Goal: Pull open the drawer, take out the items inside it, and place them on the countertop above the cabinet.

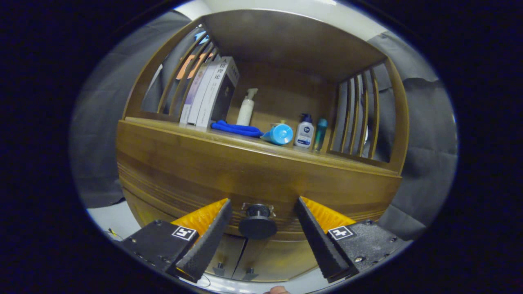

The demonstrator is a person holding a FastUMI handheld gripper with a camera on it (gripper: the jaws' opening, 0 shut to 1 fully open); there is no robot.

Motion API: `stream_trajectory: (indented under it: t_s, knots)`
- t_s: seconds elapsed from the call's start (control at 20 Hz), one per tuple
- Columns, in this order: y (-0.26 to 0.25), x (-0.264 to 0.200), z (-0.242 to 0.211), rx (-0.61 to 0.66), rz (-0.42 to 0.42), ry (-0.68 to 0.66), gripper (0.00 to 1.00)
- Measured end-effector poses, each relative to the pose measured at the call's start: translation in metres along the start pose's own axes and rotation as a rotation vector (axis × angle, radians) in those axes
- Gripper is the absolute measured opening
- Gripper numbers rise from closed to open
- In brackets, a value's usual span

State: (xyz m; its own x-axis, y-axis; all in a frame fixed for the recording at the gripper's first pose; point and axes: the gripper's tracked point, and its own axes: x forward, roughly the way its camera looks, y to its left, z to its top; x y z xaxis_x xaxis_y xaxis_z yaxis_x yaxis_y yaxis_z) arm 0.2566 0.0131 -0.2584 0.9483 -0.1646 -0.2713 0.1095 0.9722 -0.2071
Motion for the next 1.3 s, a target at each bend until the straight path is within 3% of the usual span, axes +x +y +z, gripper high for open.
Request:
stream_trajectory:
  t_s: [0.15, 0.4, 1.3]
  knots:
    - [0.007, -0.018, 0.008, 0.062, 0.069, -0.003, 1.00]
    - [-0.001, -0.067, 0.024, 0.045, 0.087, -0.059, 1.00]
    - [-0.040, -0.276, 0.095, 0.256, 0.149, -0.227, 1.00]
